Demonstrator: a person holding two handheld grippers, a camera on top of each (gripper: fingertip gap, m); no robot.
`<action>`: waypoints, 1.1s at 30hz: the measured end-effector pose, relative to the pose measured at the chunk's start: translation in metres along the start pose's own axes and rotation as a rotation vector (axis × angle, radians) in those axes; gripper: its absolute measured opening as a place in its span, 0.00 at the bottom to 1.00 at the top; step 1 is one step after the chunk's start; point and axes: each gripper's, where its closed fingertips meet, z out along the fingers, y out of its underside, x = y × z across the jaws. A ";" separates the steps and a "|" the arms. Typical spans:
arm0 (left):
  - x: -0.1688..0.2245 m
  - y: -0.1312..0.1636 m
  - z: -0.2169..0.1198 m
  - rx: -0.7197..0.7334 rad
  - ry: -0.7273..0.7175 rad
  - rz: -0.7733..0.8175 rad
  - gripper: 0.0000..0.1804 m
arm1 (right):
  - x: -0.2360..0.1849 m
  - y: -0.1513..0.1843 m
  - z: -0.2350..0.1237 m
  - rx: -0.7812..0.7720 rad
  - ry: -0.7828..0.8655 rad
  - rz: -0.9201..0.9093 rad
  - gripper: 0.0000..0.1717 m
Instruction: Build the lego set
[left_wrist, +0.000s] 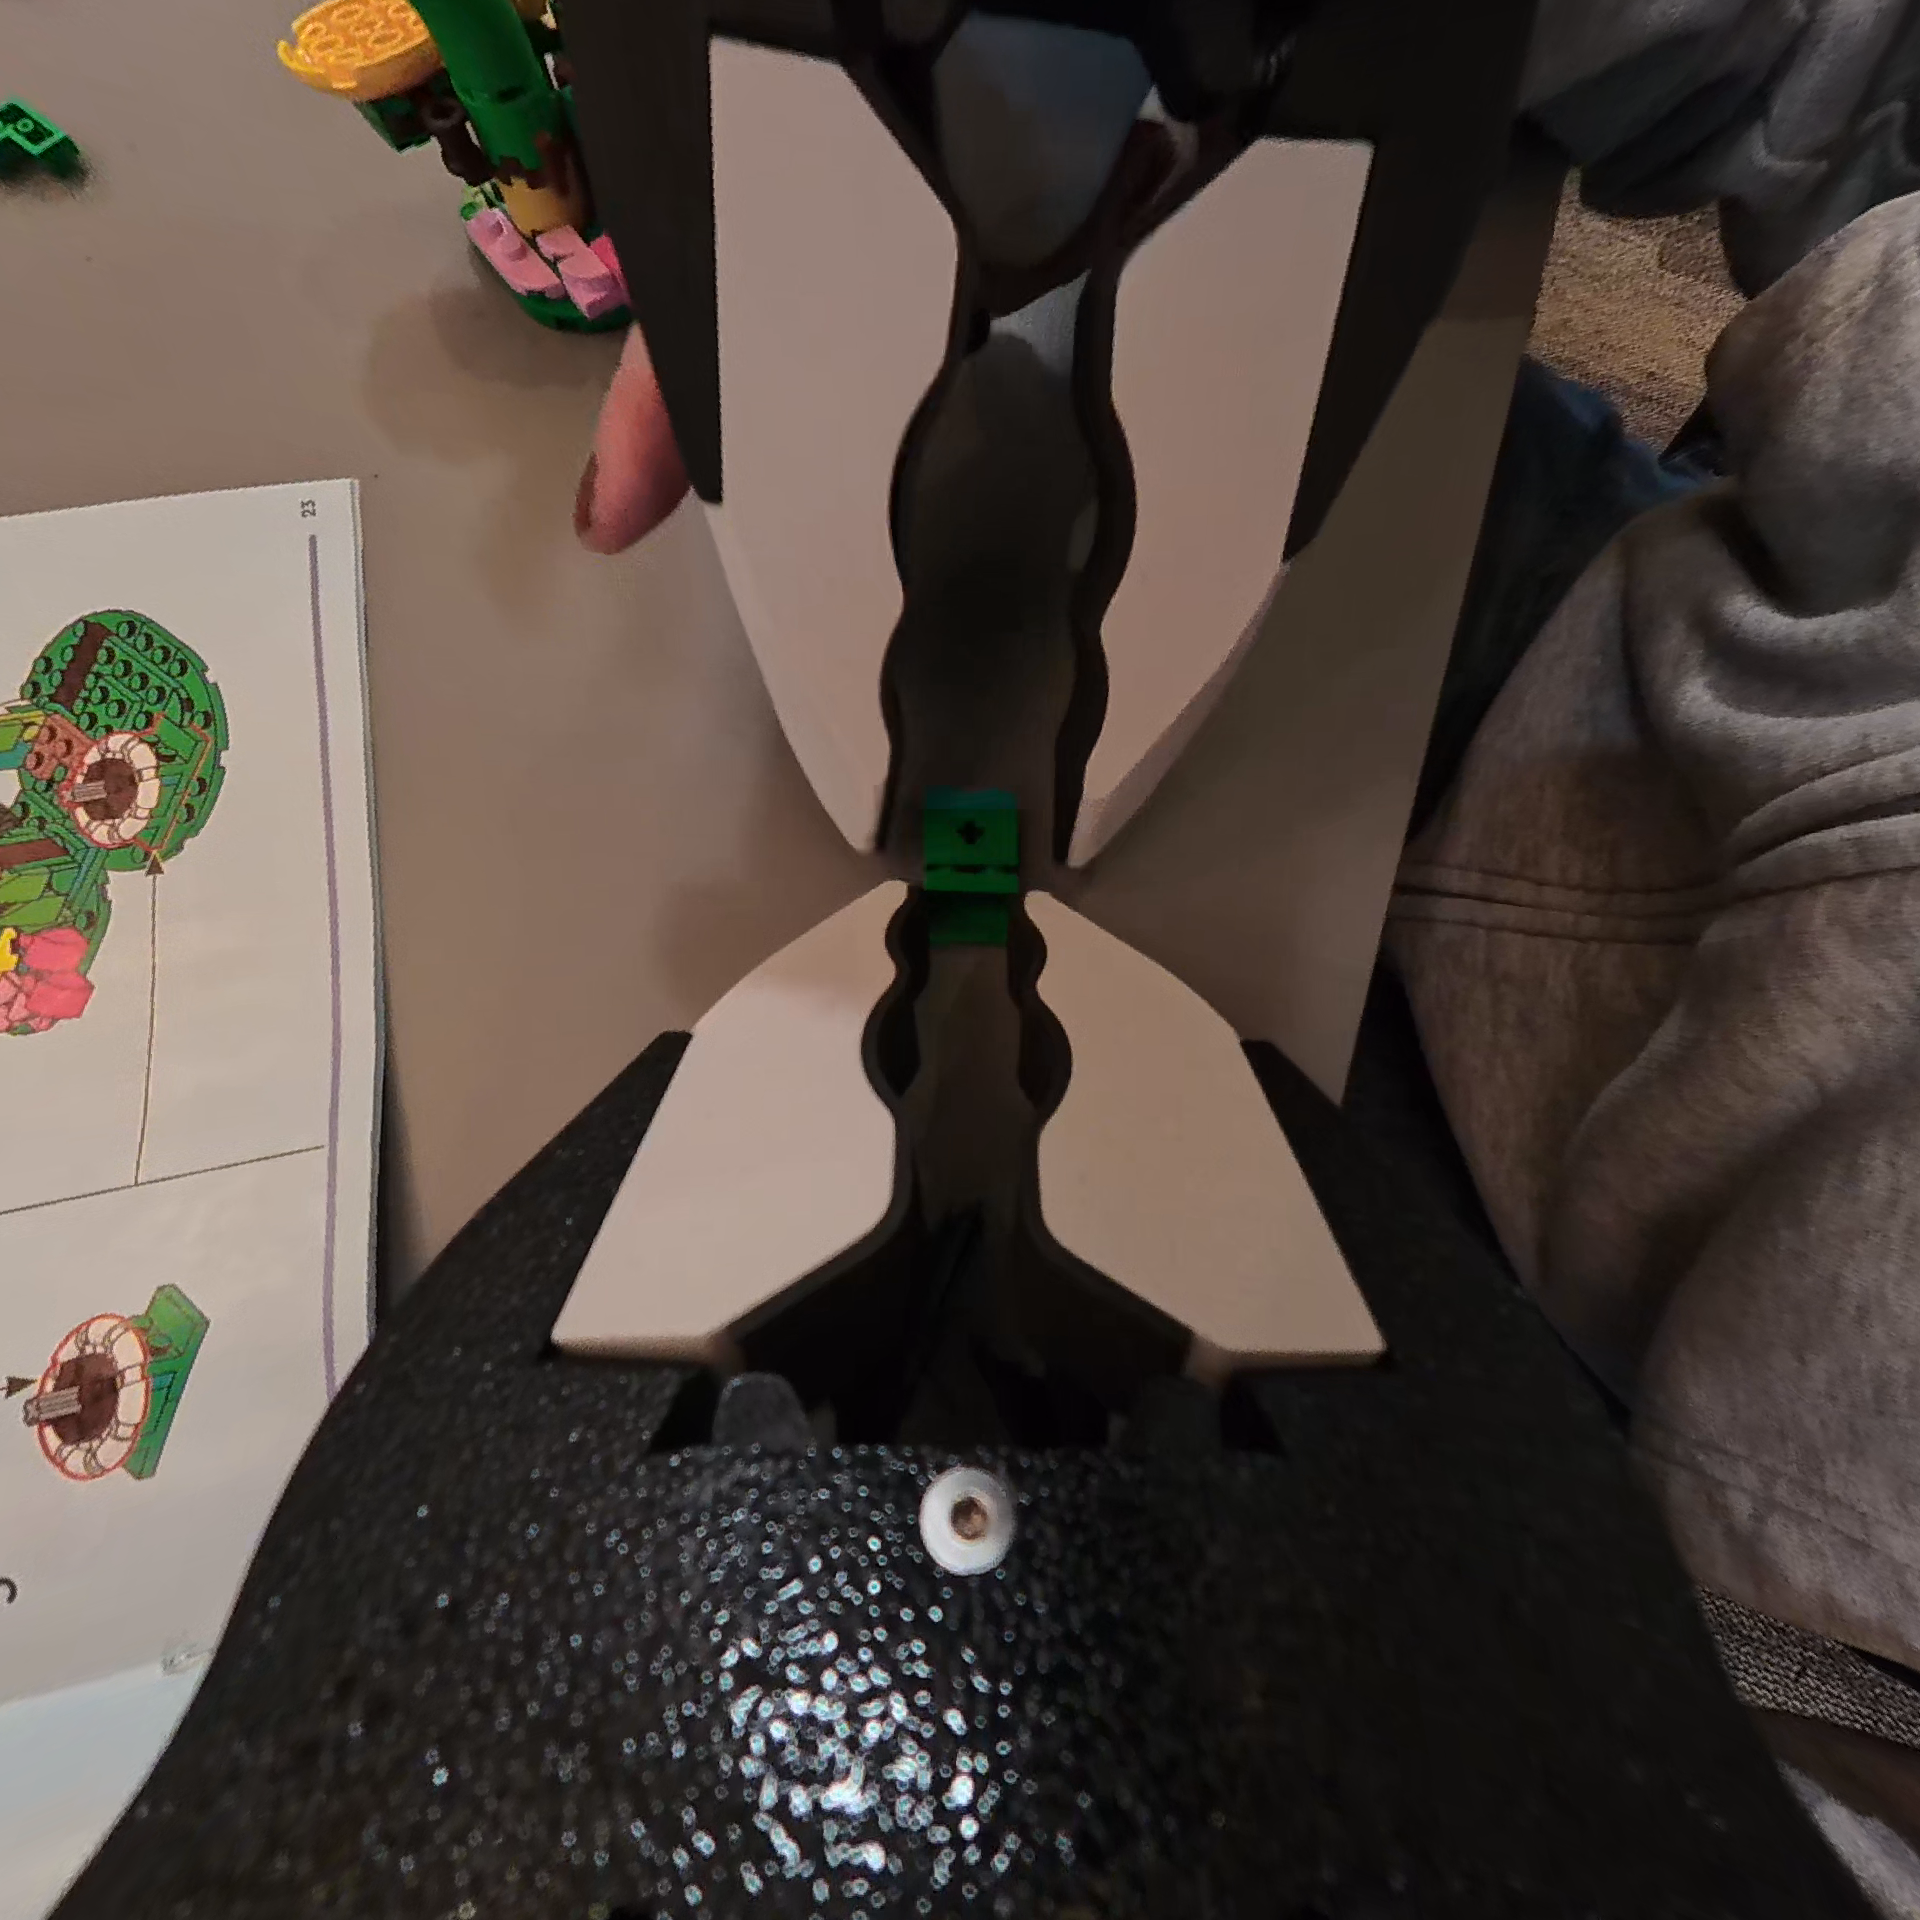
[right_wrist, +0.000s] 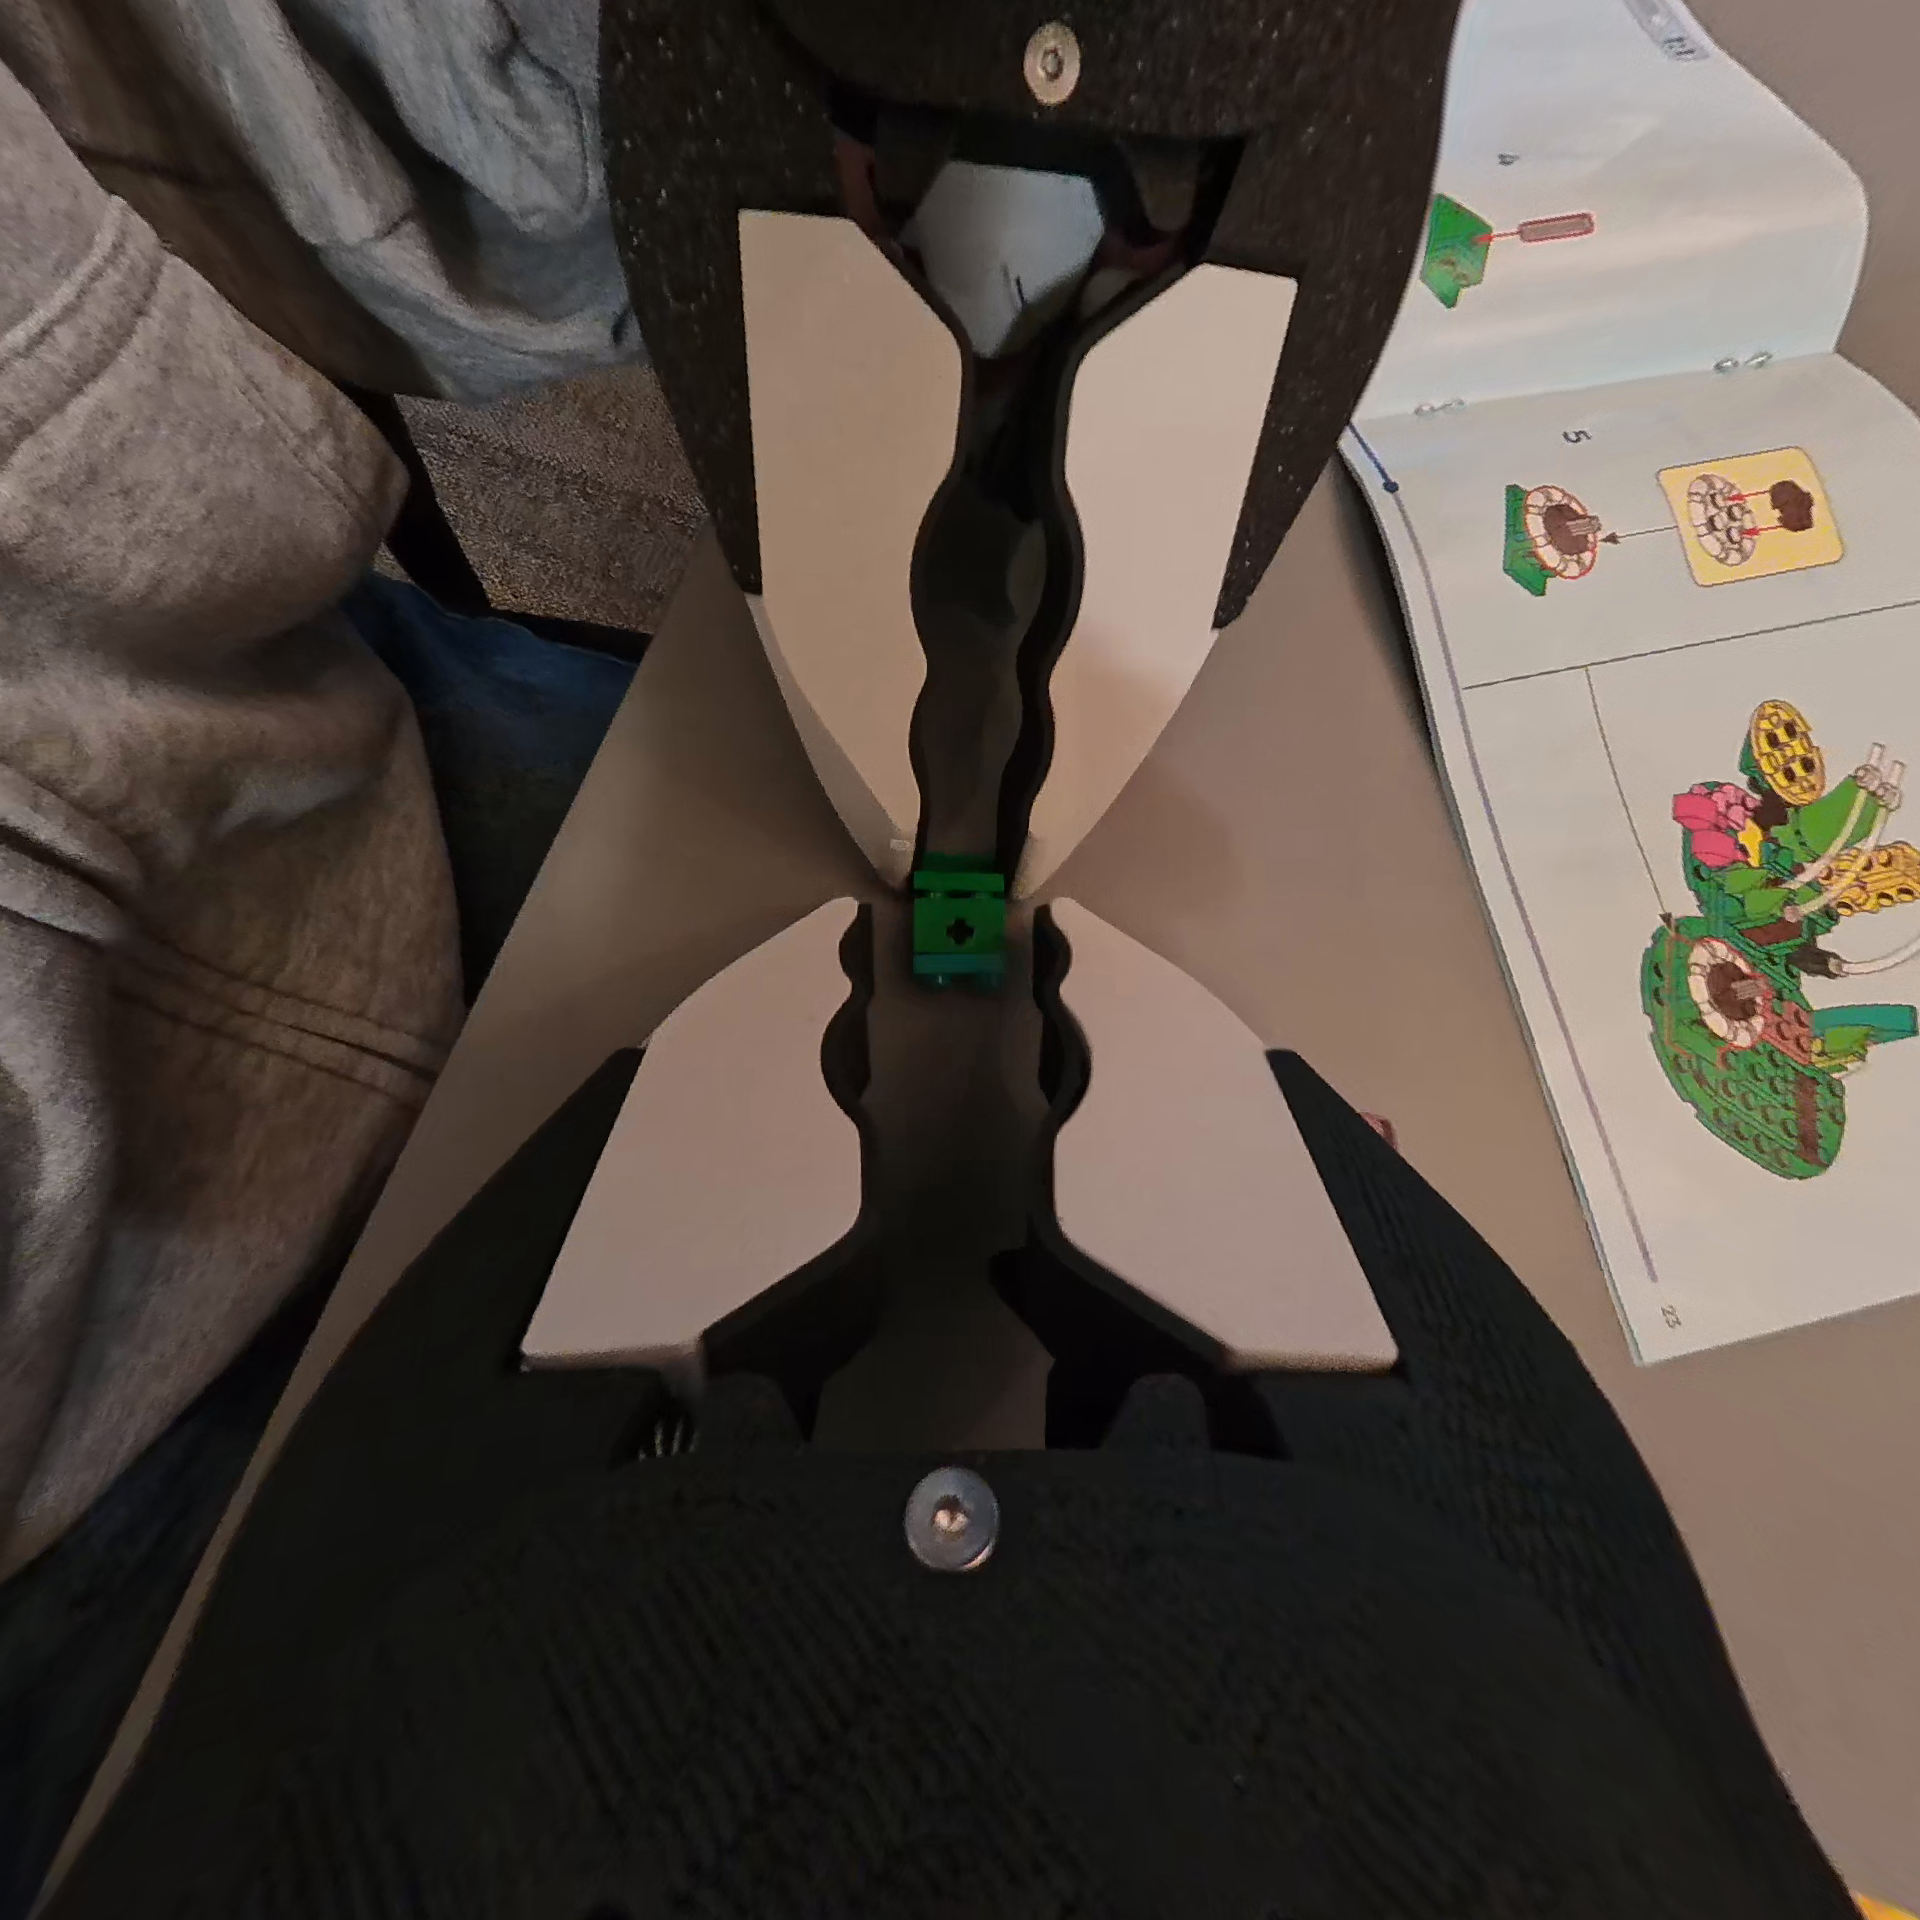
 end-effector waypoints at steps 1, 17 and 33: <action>0.000 0.000 0.000 0.001 0.000 0.000 0.09 | 0.001 0.001 -0.003 0.005 0.005 0.002 0.17; 0.000 0.000 0.001 0.018 -0.002 -0.013 0.09 | 0.000 0.008 -0.005 0.029 -0.010 0.020 0.08; 0.000 0.000 0.001 -0.026 -0.016 0.010 0.08 | 0.000 0.007 -0.004 -0.133 0.007 -0.059 0.08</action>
